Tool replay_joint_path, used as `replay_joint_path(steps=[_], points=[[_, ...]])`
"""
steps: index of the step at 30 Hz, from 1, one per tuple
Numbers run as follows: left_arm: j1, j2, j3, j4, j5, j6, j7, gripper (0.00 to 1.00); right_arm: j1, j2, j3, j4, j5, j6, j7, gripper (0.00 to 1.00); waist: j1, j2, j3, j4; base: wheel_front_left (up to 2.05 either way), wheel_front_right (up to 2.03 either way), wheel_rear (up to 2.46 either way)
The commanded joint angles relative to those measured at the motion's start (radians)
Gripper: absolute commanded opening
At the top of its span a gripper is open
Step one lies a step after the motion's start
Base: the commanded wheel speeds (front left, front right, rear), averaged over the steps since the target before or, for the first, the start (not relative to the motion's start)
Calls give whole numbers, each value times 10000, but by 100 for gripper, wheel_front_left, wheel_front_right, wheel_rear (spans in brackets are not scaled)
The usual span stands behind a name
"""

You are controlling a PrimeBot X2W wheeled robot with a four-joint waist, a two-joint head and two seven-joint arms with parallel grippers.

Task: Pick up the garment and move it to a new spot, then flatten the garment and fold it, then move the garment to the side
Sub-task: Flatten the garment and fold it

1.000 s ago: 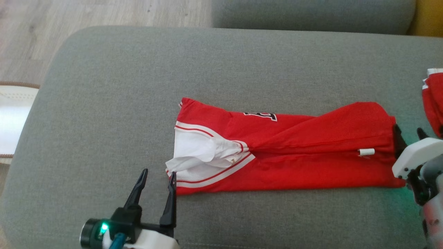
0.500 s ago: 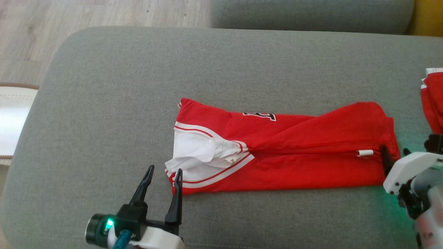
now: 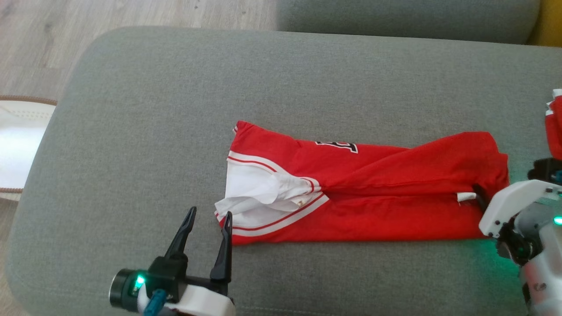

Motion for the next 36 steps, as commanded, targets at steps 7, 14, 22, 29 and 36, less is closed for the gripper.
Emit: replay_joint_path(steps=[7,14,22,29,36], points=[[-462,-79,345,-247,-90,115,-124,100,494,-238,712,-749,453,69,72,0,0,0,-217,-153,0,0,0],[-325,-79,568,-337,24,79,-124,100,399,-950,-88,-961,-557,69,-903,0,0,0,-380,-626,0,0,0],[-379,-79,529,-366,55,67,-124,100,35,-1375,-698,-1752,-996,69,-634,0,0,0,-337,-1198,0,0,0],[-397,-79,429,-198,5,108,-124,100,199,-634,-215,-3447,-49,69,105,0,0,0,-592,-1299,0,0,0],[-185,-79,395,-183,-119,175,-124,100,977,375,390,-5483,994,69,1054,0,0,0,-1011,-935,0,0,0]])
